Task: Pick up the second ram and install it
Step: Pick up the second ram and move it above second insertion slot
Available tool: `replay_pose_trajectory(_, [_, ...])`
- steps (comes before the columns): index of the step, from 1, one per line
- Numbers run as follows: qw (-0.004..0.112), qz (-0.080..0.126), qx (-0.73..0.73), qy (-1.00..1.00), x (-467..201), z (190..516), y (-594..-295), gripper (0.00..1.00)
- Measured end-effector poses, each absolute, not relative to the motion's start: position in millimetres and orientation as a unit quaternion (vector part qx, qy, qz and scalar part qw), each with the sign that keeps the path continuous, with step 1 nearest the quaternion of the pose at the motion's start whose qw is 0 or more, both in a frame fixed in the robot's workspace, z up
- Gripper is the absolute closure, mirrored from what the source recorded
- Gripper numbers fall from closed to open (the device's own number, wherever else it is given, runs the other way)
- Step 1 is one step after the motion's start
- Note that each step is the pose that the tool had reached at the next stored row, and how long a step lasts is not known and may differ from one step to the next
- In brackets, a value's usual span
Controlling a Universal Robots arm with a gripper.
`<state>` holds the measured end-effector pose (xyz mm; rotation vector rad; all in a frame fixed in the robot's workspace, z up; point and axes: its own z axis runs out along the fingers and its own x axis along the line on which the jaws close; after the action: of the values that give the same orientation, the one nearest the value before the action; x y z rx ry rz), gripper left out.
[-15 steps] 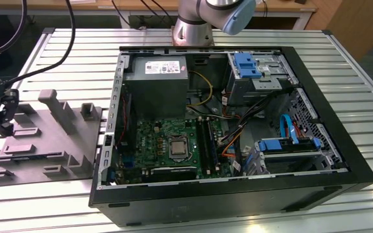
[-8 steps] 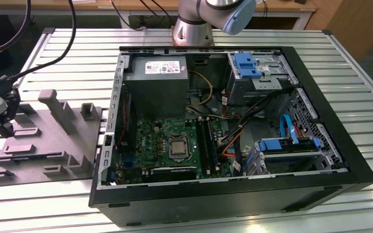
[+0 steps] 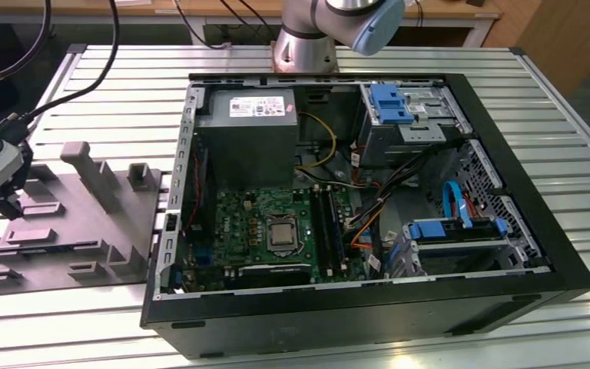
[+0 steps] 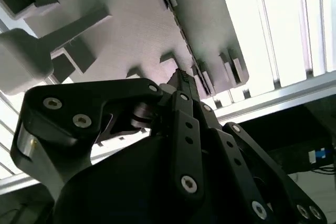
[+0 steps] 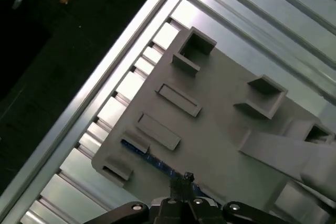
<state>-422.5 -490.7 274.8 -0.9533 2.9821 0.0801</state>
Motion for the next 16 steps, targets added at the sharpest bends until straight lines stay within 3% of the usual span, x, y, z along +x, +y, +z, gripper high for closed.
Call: replay_pose_trajectory(16, [0.001, 0.026, -0.44, 0.898, -422.5, 267.6, -490.7, 0.9])
